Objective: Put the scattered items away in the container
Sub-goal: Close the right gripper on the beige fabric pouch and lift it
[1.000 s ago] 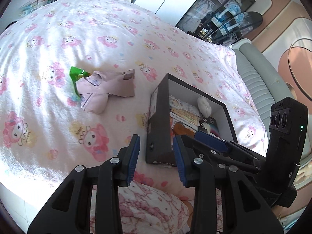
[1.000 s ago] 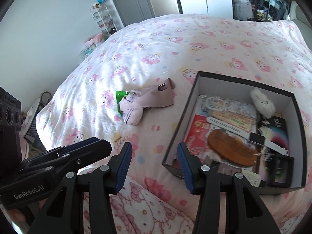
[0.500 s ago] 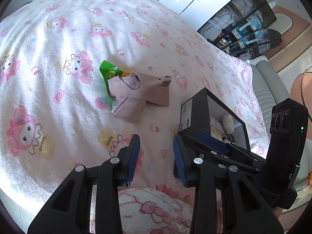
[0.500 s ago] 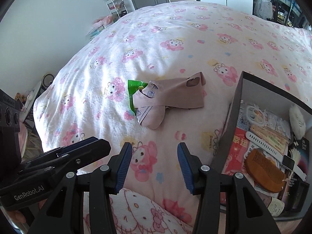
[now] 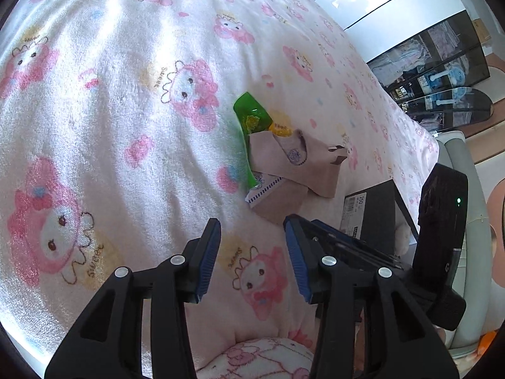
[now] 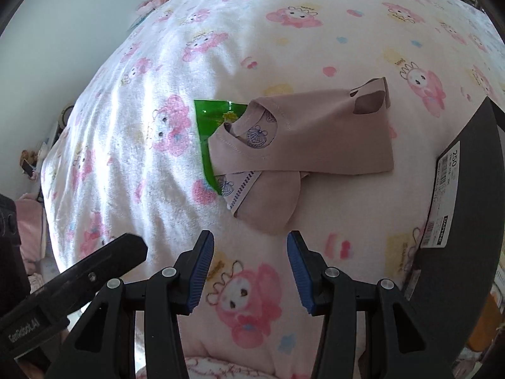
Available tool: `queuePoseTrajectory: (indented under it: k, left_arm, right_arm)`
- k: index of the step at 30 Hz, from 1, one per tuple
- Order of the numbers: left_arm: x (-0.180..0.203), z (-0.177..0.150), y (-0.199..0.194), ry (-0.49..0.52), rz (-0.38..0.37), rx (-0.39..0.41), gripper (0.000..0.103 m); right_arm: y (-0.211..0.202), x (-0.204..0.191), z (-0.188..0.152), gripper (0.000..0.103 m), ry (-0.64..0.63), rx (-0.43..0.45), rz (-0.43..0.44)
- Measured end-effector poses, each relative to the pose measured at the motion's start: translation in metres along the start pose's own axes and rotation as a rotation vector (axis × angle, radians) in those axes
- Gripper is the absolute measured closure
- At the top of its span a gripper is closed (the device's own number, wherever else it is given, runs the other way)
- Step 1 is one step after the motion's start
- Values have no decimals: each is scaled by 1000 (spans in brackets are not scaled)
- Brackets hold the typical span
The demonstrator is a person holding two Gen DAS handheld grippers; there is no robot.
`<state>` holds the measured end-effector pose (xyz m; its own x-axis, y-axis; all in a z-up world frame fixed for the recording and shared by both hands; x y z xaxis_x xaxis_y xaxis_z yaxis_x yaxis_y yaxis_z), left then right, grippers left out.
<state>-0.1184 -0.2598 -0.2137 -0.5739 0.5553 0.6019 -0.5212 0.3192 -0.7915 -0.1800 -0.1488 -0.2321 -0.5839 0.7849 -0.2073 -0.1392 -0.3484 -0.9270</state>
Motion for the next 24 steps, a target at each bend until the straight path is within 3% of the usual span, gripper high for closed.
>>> queuePoseTrajectory:
  k: [4, 8, 11, 12, 13, 14, 16, 24]
  left_arm:
    - [-4, 1, 10, -5, 2, -23, 60]
    - [-7, 3, 19, 3, 6, -44, 60]
    - [-12, 6, 27, -10, 15, -59, 60]
    - [-14, 6, 28, -15, 12, -62, 60]
    - [-14, 6, 28, -19, 5, -63, 60]
    - [-14, 5, 27, -21, -2, -63, 60]
    - [-13, 4, 25, -23, -10, -62, 60]
    - [1, -14, 6, -1, -69, -74, 58]
  right_arm:
    - [25, 17, -3, 59, 26, -62, -56]
    - [46, 23, -9, 58, 64, -101, -42]
    - [52, 21, -6, 59, 81, -75, 5]
    - [50, 19, -3, 63, 78, -55, 21]
    - [47, 16, -1, 80, 68, -36, 35]
    - [44, 14, 0, 91, 58, -21, 44]
    - [33, 8, 1, 97, 38, 13, 59]
    - [-34, -28, -32, 101, -18, 133, 205]
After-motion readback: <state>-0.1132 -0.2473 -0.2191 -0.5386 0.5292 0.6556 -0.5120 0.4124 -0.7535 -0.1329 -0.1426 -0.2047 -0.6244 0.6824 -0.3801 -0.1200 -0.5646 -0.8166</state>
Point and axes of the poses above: each gripper's, at about its wrist camera, not at the fingertips, and y roughly the way its jaws point, x to its right, z to its top, the point moved 9 cm from there along y, roughly the way its jaws point, and after that the axes turned 14 degrees about -y, right-handed, at the moved point
